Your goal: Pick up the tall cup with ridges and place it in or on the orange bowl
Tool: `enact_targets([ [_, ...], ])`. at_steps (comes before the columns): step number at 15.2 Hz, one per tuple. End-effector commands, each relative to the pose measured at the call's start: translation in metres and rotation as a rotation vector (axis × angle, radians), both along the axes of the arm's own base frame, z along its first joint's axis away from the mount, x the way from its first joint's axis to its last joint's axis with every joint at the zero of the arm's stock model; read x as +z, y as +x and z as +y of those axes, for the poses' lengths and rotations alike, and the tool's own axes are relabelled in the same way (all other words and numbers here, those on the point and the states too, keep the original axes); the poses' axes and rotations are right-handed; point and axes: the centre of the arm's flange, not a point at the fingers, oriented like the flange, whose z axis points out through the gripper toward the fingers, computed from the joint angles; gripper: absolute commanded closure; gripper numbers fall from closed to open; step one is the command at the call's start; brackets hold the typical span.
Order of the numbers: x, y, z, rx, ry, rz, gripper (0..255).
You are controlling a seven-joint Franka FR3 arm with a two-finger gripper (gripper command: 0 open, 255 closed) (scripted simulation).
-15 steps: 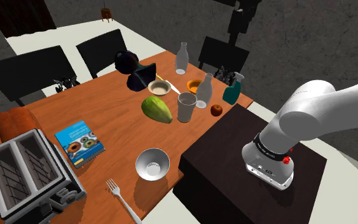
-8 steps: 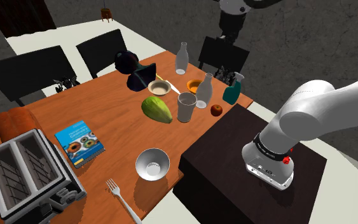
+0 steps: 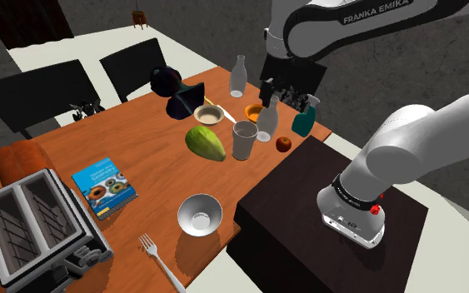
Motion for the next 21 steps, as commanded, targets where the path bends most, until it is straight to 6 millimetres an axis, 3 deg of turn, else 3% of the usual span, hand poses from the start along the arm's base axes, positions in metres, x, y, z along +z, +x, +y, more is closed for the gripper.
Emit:
enact_targets([
  [1,-0.025,0.011,0.003,0.004,0.003,-0.008,0],
  [16,-0.207,0.080,0.025,0.032,0.016,-0.045,0],
  [21,-0.238,0.085,0.023,0.033,0.016,-0.047,0],
])
